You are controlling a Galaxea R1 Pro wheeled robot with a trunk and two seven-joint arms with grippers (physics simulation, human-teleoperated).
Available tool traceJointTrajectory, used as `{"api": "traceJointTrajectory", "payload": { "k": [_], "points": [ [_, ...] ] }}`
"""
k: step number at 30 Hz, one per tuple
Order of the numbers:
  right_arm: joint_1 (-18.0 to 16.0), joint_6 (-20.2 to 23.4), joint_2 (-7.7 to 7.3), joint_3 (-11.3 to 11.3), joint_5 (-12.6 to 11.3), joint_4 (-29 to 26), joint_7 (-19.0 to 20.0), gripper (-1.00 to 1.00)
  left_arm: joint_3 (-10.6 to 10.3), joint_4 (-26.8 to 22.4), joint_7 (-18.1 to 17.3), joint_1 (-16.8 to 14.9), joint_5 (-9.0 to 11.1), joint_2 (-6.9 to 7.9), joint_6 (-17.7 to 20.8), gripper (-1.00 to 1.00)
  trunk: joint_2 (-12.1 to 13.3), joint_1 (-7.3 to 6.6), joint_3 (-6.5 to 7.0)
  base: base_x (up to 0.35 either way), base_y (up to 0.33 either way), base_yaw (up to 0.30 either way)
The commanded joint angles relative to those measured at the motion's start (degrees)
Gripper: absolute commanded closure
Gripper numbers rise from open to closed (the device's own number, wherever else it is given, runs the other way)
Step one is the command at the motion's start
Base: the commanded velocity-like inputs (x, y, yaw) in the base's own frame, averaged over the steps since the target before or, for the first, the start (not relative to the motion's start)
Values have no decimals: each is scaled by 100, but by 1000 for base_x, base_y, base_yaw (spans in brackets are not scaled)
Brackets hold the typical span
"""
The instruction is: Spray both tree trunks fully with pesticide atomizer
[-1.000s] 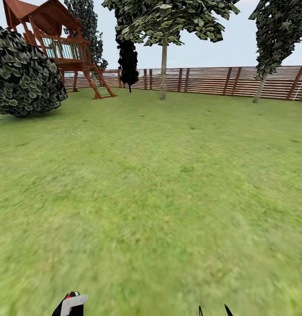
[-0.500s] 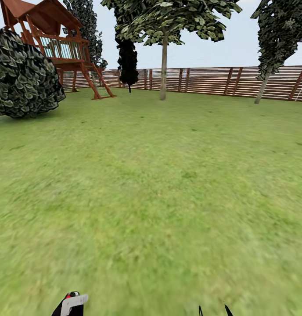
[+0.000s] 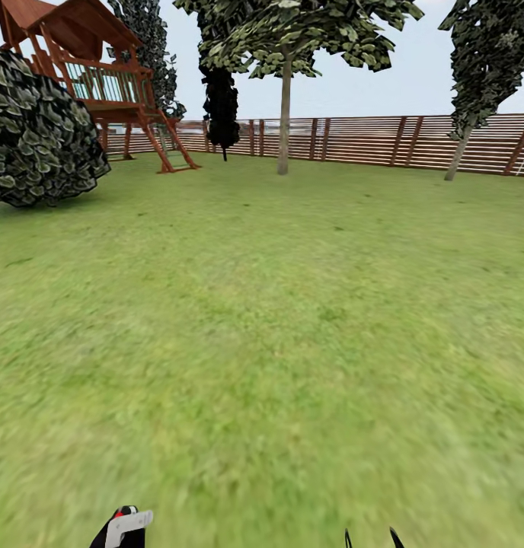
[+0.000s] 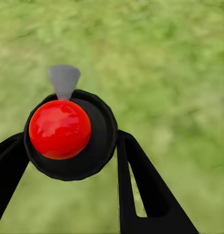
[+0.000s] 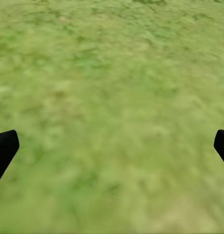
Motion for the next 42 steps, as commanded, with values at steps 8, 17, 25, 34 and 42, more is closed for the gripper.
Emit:
{"api": "traceJointTrajectory", "payload": {
  "k": [8,17,25,34,42],
  "points": [
    [0,2,-1,0,0,0,0,-100,0,3,1,0,-1,0,-5,100,0,0,0,336,0,0],
    [0,1,-3,0,2,0,0,-100,0,3,1,0,-1,0,-8,100,0,0,0,336,0,0],
    [0,1,-2,0,-1,0,0,-100,0,4,1,0,-1,-3,-9,100,0,0,0,336,0,0],
    [0,0,1,0,1,0,0,-100,0,2,1,0,-1,-3,-1,100,0,0,0,336,0,0],
    [0,0,-2,0,3,0,0,-100,0,1,1,0,-1,-7,-9,100,0,0,0,336,0,0]
  ]
}}
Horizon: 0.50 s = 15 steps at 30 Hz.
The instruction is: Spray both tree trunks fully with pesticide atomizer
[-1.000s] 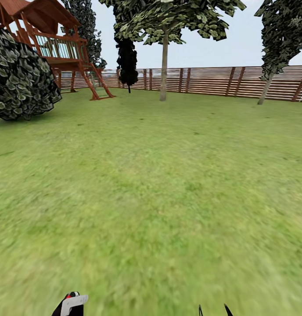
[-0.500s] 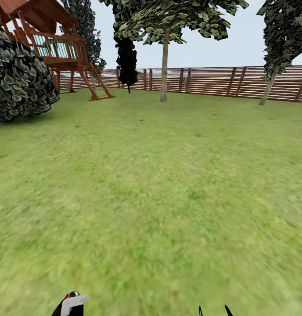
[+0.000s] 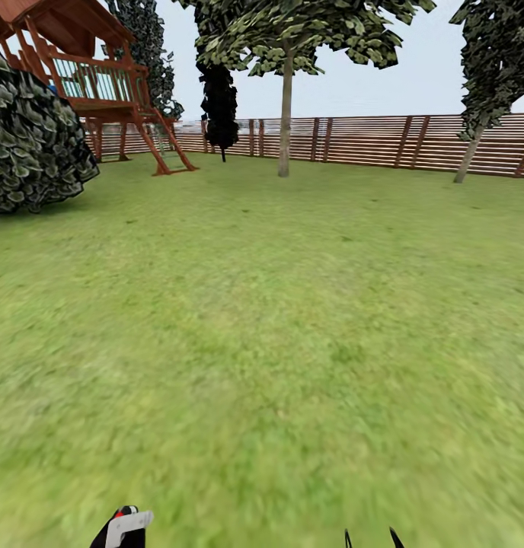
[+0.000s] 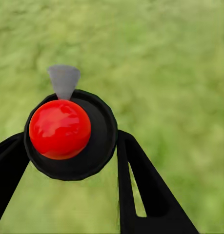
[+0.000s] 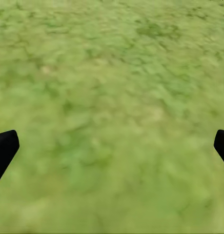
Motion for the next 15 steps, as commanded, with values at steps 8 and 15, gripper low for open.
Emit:
{"api": "traceJointTrajectory", "payload": {
  "k": [8,15],
  "points": [
    [0,0,2,1,-2,0,0,-100,1,-1,1,0,-2,-2,1,100,0,0,0,337,0,0],
    [0,2,1,1,-1,0,0,-100,1,0,1,0,-9,-2,-1,100,0,0,0,337,0,0]
  ]
}}
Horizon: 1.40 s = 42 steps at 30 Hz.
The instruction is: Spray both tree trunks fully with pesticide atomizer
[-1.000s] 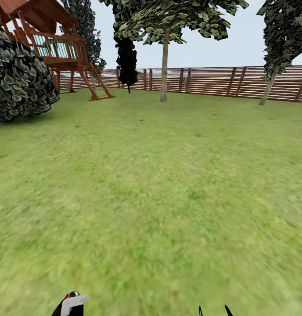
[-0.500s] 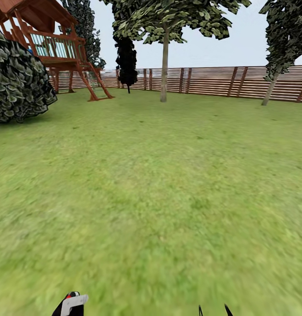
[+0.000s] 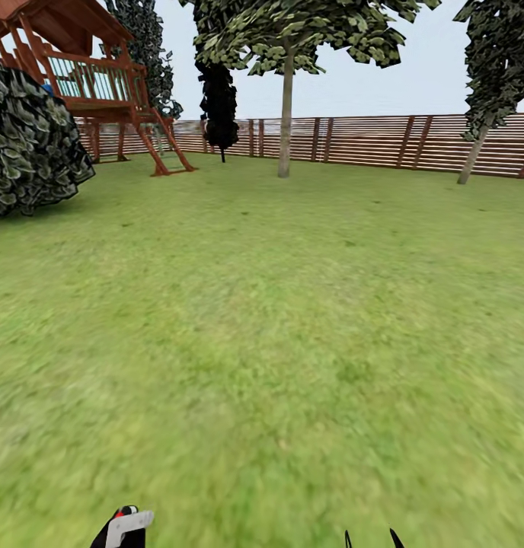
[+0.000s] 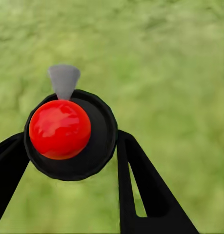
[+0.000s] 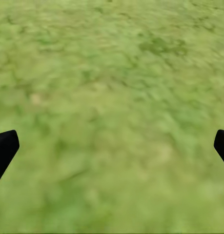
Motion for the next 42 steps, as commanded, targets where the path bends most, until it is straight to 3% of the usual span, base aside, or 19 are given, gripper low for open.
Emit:
{"api": "traceJointTrajectory", "payload": {
  "k": [1,42],
  "points": [
    [0,0,0,0,0,0,0,-100,0,-2,1,0,0,0,0,100,0,0,0,336,0,0],
    [0,0,-2,0,3,0,0,-100,0,-3,1,0,-11,0,0,100,0,0,0,336,0,0]
  ]
}}
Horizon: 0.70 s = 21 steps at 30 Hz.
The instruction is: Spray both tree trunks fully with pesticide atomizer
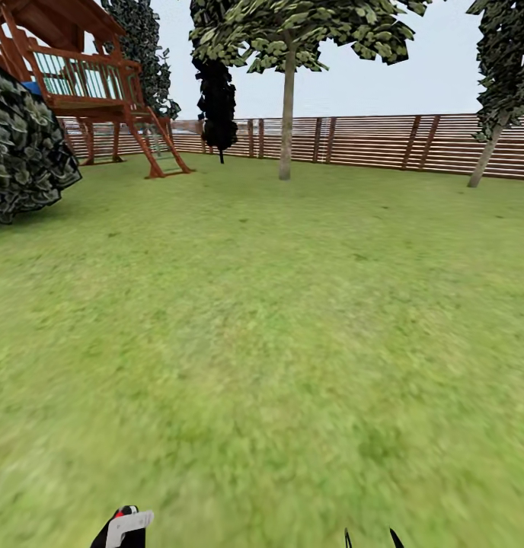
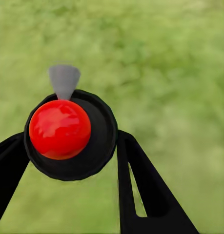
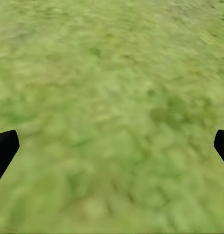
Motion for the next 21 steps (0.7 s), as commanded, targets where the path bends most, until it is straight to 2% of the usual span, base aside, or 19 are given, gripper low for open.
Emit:
{"api": "traceJointTrajectory", "payload": {
  "k": [1,21],
  "points": [
    [0,1,1,0,-2,0,0,-100,0,-1,1,0,-1,0,0,100,0,0,0,336,0,0],
    [0,-1,1,0,-3,0,0,-100,-9,3,1,0,-10,-9,4,100,0,0,0,336,0,0]
  ]
}}
